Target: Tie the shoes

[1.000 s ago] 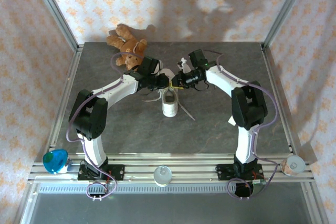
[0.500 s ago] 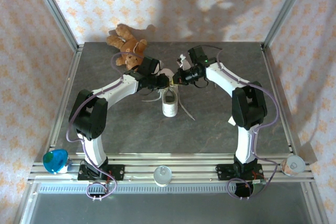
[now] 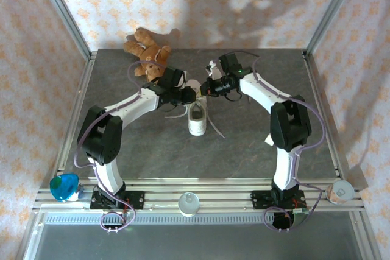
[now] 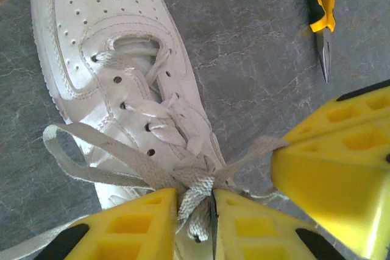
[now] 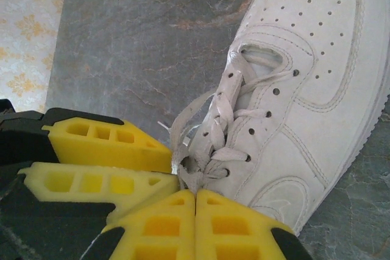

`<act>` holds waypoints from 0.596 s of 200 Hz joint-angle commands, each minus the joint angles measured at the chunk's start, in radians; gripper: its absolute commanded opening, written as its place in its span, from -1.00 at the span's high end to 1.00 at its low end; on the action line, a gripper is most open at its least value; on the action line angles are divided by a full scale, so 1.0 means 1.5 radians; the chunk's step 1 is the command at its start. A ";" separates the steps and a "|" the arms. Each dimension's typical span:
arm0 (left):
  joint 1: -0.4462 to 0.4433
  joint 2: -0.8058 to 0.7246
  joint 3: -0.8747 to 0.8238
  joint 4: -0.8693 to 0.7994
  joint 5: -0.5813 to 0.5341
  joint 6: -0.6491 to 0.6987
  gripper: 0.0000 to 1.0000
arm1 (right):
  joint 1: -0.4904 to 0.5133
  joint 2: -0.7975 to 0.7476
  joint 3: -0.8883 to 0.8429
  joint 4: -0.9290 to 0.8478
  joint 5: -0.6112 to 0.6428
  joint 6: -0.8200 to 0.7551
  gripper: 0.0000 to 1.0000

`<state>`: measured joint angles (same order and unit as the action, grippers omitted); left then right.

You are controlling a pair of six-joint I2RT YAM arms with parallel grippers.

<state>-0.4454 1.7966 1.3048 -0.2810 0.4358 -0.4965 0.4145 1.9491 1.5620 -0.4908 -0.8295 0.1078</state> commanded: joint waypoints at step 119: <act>0.040 -0.112 -0.067 0.098 0.020 0.045 0.38 | -0.012 -0.063 -0.076 0.143 -0.012 0.067 1.00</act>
<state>-0.3912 1.6539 1.2236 -0.1787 0.4446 -0.4614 0.4023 1.8851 1.4586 -0.3099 -0.8337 0.1959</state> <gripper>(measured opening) 0.310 0.047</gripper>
